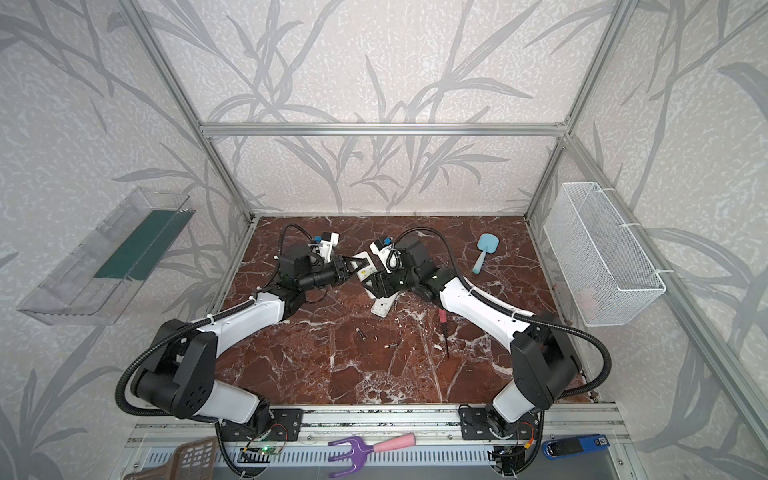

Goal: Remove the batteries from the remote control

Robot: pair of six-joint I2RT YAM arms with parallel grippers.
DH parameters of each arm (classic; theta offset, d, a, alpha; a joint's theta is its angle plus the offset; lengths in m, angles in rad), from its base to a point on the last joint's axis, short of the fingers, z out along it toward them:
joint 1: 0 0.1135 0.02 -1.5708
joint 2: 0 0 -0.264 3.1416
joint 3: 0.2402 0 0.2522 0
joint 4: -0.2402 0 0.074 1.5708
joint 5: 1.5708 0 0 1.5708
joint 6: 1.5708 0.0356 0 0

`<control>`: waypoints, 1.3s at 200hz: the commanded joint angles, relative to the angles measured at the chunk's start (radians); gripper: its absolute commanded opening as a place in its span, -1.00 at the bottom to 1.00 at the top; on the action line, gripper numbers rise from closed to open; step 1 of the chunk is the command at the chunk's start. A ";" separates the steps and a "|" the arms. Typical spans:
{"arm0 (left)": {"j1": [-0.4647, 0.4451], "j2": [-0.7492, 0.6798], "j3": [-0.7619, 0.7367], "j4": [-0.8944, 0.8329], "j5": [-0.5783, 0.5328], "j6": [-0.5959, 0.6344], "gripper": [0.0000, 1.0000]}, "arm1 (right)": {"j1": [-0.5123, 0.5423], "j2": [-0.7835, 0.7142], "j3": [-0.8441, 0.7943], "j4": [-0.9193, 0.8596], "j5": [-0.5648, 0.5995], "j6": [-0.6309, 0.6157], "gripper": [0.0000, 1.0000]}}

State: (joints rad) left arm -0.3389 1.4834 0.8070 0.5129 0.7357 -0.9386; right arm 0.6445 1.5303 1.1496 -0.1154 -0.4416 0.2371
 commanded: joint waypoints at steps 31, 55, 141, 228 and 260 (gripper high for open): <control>0.032 -0.051 -0.015 0.148 0.096 0.093 -0.85 | -0.119 -0.120 -0.098 0.213 -0.270 0.228 0.35; 0.035 -0.091 -0.038 0.207 0.127 0.157 -0.85 | -0.139 -0.112 -0.121 0.318 -0.369 0.331 0.34; 0.043 -0.093 -0.077 0.508 0.200 0.022 -0.85 | -0.141 -0.043 -0.126 0.431 -0.485 0.456 0.24; 0.055 -0.033 -0.084 0.631 0.186 -0.083 -0.85 | -0.127 -0.023 -0.150 0.515 -0.541 0.496 -0.33; 0.057 -0.029 -0.085 0.611 0.185 -0.079 -0.83 | -0.125 -0.013 -0.145 0.531 -0.547 0.509 -0.65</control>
State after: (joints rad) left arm -0.2867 1.4456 0.7296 1.0740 0.9207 -1.0382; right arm 0.5114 1.5074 1.0058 0.3660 -0.9623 0.7082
